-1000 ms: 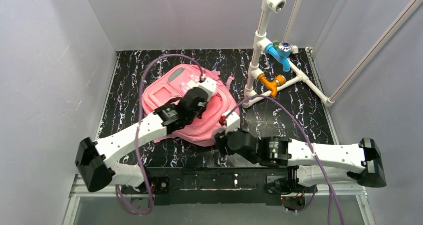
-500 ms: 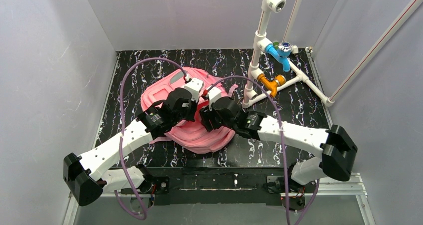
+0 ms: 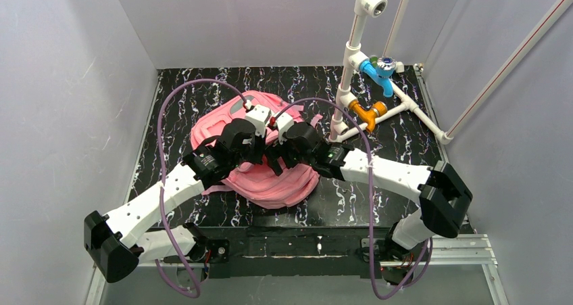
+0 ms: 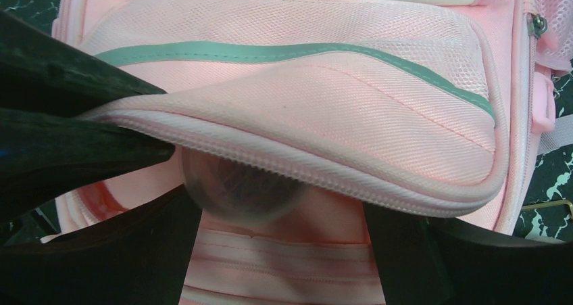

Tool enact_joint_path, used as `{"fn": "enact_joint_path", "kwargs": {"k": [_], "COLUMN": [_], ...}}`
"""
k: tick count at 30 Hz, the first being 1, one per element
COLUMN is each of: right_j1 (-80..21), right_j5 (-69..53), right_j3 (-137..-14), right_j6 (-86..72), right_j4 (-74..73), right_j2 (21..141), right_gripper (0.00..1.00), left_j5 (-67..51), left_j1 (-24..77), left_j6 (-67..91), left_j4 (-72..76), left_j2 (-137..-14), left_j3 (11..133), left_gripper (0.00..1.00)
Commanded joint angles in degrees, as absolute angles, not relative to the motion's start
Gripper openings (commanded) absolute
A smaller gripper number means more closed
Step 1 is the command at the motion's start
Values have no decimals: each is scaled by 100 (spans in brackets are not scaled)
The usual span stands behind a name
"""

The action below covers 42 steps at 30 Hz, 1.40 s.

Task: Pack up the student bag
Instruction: Place the stationery in the student bag.

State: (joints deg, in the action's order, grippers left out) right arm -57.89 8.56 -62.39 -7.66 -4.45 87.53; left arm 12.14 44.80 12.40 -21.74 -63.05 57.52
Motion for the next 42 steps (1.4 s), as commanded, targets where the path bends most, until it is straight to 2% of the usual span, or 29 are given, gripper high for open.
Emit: {"fn": "enact_joint_path", "kwargs": {"k": [1,3,6,7,15,20,26,30,34,36,40,42], "right_j1": [-5836,-5836,-5836,-5836,-5775,-5740,-5821,-5966,-5991,-6007,-6176,-6350], "right_j5": [723,623,511,471,859,1160,1082,975,578,286,90,183], "right_j3": [-5973,-5787,-5425,-5305,-5175,-5212,-5039,-5008,-4673,-4298,-4116,-4234], "right_j6": [-964,-1124,-1325,-1384,-1928,-2037,-2049,-1901,-2236,-2521,-2991,-3032], "right_j4": [-155,-61,629,851,2656,3277,1075,-634,-1351,-996,-419,-300], "right_j2": [8141,8019,7891,7906,8768,9065,7950,7074,6478,6191,6013,6113], "right_gripper": [93,84,57,50,26,27,42,61,64,64,64,64], "left_j5": [1102,1069,1042,1033,703,580,535,262,4,20,164,402], "left_j1": [4465,4465,4466,4465,4465,4465,4462,4456,4450,4450,4439,4444], "left_j6": [1497,1535,1600,1618,1871,2022,2040,2008,2021,2022,1971,1972], "left_j4": [-1819,-1828,-1858,-1863,-1909,-1865,-1785,-1642,-1831,-2010,-2496,-2815], "left_j2": [-5977,-5969,-5925,-5898,-5770,-5855,-6030,-6280,-6470,-6404,-5930,-5610], "left_j3": [5742,5733,5746,5746,5826,5769,5635,5608,5698,5713,5726,5709], "left_gripper": [0,0,0,0,0,0,0,0,0,12,46,56]}}
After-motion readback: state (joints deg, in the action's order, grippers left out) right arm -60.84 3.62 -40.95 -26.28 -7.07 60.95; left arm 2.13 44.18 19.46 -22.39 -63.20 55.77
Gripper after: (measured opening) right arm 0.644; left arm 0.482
